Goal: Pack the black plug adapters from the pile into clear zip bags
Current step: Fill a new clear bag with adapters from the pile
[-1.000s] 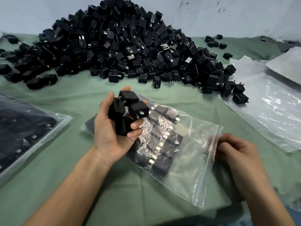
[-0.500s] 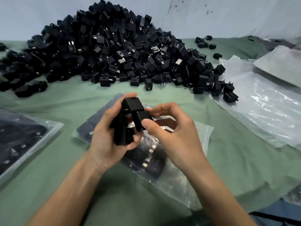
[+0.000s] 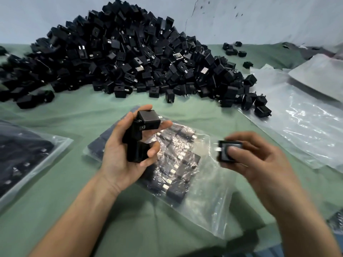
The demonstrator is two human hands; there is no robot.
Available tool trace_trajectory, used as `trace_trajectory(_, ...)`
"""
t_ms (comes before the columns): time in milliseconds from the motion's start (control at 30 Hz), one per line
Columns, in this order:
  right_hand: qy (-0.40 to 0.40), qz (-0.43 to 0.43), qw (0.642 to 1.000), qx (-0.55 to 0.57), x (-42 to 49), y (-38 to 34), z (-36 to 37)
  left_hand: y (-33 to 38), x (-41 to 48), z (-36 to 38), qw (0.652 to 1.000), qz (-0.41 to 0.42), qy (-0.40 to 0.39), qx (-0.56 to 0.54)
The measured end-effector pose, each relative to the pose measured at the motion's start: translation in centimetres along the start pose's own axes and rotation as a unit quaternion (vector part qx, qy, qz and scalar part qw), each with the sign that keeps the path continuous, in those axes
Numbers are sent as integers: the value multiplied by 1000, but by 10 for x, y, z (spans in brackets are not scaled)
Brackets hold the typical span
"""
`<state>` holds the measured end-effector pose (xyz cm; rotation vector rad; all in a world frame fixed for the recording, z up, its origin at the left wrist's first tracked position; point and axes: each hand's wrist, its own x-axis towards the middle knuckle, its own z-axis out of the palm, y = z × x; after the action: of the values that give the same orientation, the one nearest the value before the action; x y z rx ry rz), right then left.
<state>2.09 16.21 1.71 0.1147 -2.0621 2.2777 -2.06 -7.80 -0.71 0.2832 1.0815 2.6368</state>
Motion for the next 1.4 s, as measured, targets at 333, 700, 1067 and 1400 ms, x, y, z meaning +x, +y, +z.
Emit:
trace_trajectory(333,177,52,957,-225,-16,30,-50,0,-1,0,1000,0,19,-7)
trace_trajectory(700,176,70,967,-172,-2,37,-26,0,-1,0,1000,-4,11,1)
trace_trajectory(1067,38,-117,915,-384,-19,50,-28,0,0,1,1000,-2,13,5)
trace_trajectory(1400,-86,-123,858,-492,2,55,-18,0,0,1,1000,-2,17,1)
